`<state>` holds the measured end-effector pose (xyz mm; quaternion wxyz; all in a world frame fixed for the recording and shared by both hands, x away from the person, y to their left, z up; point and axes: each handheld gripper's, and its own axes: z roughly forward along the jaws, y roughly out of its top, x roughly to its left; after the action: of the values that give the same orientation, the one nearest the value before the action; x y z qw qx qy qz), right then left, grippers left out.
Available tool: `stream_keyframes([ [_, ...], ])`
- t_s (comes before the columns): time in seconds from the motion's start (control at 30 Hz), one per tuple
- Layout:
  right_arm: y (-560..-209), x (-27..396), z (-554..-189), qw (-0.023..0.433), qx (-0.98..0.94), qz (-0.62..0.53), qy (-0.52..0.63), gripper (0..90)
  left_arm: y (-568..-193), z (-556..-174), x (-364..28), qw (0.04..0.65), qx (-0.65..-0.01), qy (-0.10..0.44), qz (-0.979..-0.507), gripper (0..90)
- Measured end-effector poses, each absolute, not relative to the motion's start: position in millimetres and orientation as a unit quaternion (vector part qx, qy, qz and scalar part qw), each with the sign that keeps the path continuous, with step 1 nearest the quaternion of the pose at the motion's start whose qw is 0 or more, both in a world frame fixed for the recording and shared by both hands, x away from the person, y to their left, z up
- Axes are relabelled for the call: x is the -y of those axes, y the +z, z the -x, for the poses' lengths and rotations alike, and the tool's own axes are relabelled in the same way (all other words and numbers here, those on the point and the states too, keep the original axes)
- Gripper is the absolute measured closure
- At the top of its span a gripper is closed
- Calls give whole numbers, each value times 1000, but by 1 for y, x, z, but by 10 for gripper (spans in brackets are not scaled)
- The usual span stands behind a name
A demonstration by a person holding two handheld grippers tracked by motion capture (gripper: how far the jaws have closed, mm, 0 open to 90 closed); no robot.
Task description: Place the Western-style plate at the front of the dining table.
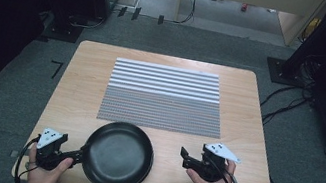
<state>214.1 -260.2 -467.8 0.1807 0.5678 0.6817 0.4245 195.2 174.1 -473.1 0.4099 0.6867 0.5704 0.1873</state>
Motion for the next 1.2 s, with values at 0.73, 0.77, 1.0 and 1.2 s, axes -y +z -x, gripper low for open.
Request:
stream_keyframes([
  [0.73, -468, 201, -223, 179, -696, -546, 431, 360, -474, -192, -159, 413, -554, 173, -702, 157],
  [0.77, -468, 198, -223, 178, -696, -543, 434, 381, -474, -192, -158, 413, -553, 173, -702, 157],
  [1.0, -466, 182, -222, 175, -710, -516, 447, 520, -474, -192, -156, 414, -559, 172, -697, 219],
  [1.2, -470, 173, -221, 170, -723, -498, 448, 478, -474, -191, -154, 423, -549, 170, -700, 426],
])
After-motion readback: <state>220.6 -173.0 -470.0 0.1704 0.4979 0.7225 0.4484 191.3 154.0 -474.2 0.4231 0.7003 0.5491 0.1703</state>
